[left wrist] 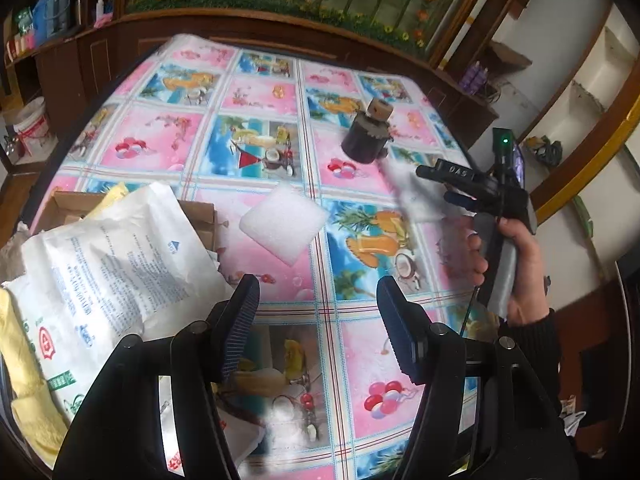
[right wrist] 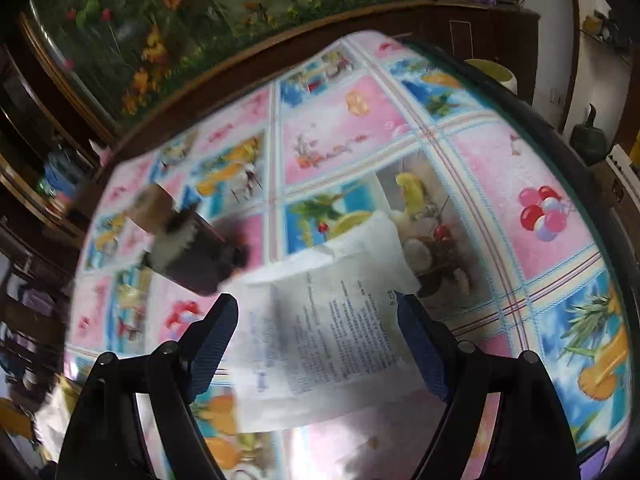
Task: Organize soft objects
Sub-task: 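Grasp the large white printed packet with the right tool while the left approaches the foam sponge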
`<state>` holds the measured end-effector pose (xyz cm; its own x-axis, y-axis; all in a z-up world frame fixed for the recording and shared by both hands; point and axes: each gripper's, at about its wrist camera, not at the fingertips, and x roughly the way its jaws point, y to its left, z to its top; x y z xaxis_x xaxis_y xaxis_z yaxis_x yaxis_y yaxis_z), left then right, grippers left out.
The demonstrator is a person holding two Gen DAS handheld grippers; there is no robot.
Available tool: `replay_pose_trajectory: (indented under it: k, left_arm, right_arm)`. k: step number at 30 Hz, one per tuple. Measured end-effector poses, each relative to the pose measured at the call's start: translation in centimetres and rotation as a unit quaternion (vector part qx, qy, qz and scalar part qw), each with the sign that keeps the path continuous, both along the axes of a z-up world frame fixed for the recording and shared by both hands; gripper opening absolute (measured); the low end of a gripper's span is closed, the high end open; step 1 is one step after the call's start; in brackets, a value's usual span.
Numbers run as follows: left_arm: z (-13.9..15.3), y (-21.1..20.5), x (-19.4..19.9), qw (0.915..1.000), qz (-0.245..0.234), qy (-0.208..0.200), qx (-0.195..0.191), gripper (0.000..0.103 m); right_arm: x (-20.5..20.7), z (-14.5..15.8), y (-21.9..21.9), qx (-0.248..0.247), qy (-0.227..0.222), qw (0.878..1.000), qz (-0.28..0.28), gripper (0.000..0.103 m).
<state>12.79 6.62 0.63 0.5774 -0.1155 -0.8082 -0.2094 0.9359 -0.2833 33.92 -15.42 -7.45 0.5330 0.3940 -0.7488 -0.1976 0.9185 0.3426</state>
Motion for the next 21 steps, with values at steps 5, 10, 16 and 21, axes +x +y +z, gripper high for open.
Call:
replay_pose_trajectory:
  k: [5, 10, 16, 21]
  left_arm:
    - [-0.5, -0.4, 2.6, 0.9988, -0.014, 0.031, 0.035, 0.061]
    - [-2.5, 0.0, 7.3, 0.9951, -0.029, 0.077, 0.054, 0.061]
    - [-5.6, 0.7, 11.8, 0.9896, -0.028, 0.113, 0.085, 0.061]
    - [-8.4, 0.7, 14.0, 0.9830, -0.047, 0.144, 0.103, 0.063]
  right_arm:
    - [-1.0, -1.0, 1.5, -0.060, -0.011, 0.997, 0.037, 0.091]
    - [-1.6, -1.4, 2.8, -0.118, -0.022, 0.991, 0.051, 0.092]
    - [-2.3, -1.7, 3.3, -0.167, -0.033, 0.983, 0.075, 0.090]
    - [-2.4, -1.5, 2.9, -0.170, -0.033, 0.981, 0.085, 0.081]
